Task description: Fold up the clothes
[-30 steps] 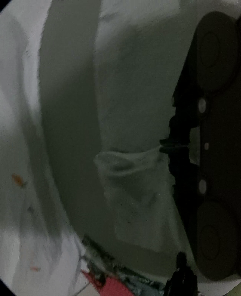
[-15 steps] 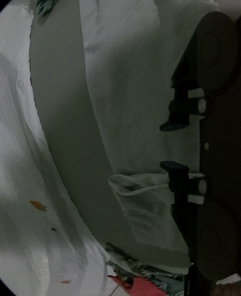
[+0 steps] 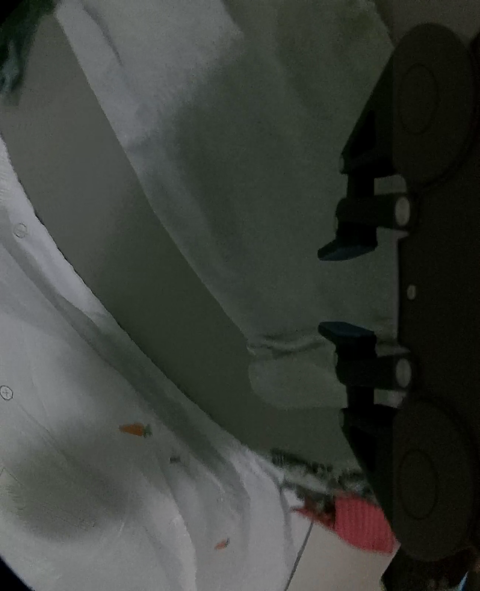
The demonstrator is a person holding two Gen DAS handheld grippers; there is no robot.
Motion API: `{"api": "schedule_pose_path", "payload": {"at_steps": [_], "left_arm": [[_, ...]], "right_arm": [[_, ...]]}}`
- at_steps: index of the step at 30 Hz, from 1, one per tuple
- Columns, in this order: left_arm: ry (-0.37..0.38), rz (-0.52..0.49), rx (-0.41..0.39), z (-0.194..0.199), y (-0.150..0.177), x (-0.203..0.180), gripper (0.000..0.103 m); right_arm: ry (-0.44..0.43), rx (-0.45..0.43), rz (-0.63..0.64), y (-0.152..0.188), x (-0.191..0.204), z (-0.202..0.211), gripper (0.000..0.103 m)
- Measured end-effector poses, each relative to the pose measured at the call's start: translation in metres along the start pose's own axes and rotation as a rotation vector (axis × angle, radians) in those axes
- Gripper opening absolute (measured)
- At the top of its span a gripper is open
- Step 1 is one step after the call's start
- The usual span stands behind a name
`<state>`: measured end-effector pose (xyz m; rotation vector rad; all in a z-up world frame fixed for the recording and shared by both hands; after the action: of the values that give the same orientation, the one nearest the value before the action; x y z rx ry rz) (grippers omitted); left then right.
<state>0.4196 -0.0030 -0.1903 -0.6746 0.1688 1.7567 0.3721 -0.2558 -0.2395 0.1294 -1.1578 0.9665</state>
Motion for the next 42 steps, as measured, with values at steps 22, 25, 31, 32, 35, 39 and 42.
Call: {"api": "schedule_pose_path", "payload": {"at_steps": [22, 25, 31, 32, 35, 39, 42], "left_arm": [[-0.206, 0.084, -0.021, 0.012, -0.015, 0.073, 0.037], [-0.206, 0.065, -0.021, 0.010, -0.012, 0.066, 0.038], [-0.205, 0.028, -0.021, 0.007, -0.005, 0.053, 0.038], [-0.204, 0.021, -0.021, 0.007, -0.003, 0.051, 0.038], [-0.204, -0.001, -0.020, 0.004, 0.001, 0.043, 0.039], [-0.207, -0.051, -0.014, -0.003, 0.014, 0.025, 0.041], [-0.219, -0.077, -0.004, -0.009, 0.024, 0.014, 0.042]], "right_arm": [[-0.134, 0.224, 0.035, 0.020, 0.031, -0.086, 0.006], [-0.202, 0.148, 0.049, 0.007, 0.039, -0.059, 0.006], [-0.106, 0.044, 0.205, -0.023, 0.028, 0.001, 0.005], [-0.090, 0.035, 0.222, -0.026, 0.025, 0.010, 0.005], [-0.034, -0.008, 0.271, -0.036, 0.009, 0.041, 0.005], [0.069, -0.037, 0.290, -0.047, -0.021, 0.068, 0.005], [0.147, -0.021, 0.280, -0.049, -0.048, 0.081, 0.007]]}}
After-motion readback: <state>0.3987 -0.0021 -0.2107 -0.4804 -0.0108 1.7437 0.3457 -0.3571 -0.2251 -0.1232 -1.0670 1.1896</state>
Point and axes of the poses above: each gripper's, at about its wrist camera, not at the fingertips, and z roughly against the way its jaws point, x to its left, y to its underside, the point moved 7 cm from there along -z, roughly the way its jaws point, and after that the axes turned 15 degrees about -y, right-handed, at the moved point
